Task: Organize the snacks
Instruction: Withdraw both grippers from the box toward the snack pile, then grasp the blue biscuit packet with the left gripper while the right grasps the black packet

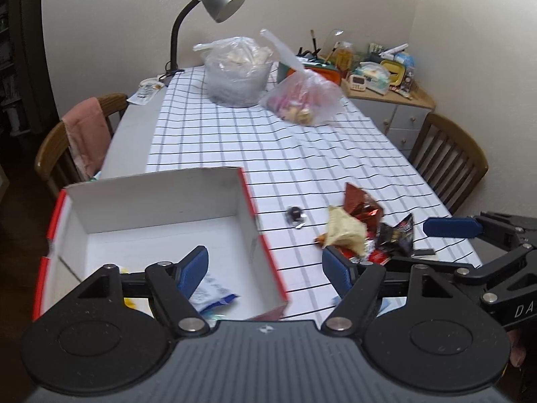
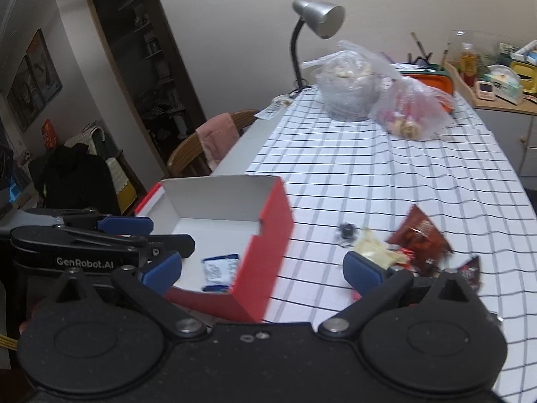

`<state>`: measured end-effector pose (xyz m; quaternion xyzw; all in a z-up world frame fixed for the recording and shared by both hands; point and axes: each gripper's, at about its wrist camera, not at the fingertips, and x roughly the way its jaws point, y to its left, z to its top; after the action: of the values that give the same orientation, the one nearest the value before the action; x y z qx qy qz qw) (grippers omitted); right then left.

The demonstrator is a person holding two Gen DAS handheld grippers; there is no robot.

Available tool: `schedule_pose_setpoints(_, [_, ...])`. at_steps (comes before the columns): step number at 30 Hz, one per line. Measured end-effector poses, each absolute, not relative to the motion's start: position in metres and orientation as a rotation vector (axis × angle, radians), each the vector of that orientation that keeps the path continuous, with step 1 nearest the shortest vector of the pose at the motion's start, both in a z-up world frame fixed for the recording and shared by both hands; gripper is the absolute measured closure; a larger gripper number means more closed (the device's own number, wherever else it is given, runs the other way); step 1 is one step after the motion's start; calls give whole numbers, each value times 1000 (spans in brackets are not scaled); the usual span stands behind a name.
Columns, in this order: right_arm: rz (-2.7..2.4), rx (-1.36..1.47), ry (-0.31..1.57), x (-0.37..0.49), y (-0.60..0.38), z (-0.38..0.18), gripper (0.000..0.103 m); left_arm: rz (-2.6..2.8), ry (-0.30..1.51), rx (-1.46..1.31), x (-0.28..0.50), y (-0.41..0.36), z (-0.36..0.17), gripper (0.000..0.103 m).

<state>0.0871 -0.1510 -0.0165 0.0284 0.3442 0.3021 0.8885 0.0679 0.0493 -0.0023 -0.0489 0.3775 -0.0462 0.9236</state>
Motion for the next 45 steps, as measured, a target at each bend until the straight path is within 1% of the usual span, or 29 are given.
schedule_pose_setpoints(1, [619, 55, 714, 86, -159, -18, 0, -98, 772, -109, 67, 43, -4, 22])
schedule_pose_setpoints(2, [613, 50, 714, 85, -167, -20, 0, -101, 771, -116, 66, 37, -6, 21])
schedule_pose_setpoints(9, [576, 0, 758, 88, -227, -37, 0, -134, 817, -130, 72, -8, -26, 21])
schedule_pose_setpoints(18, [574, -86, 814, 104, -280, -63, 0, -229, 856, -33, 80, -66, -51, 21])
schedule_pose_setpoints(30, [660, -188, 841, 144, -296, -90, 3, -414, 966, 145, 104, -113, -90, 21])
schedule_pose_setpoints(36, [719, -257, 854, 162, -281, -104, 7, -477, 1031, 264, 120, -127, -110, 21])
schedule_pose_setpoints(42, [736, -328, 852, 182, -262, -118, 15, -482, 1094, 320, 139, -128, -132, 21])
schedule_pose_setpoints(45, [758, -351, 865, 192, -253, -123, 22, -491, 1109, 330, 145, -128, -140, 22])
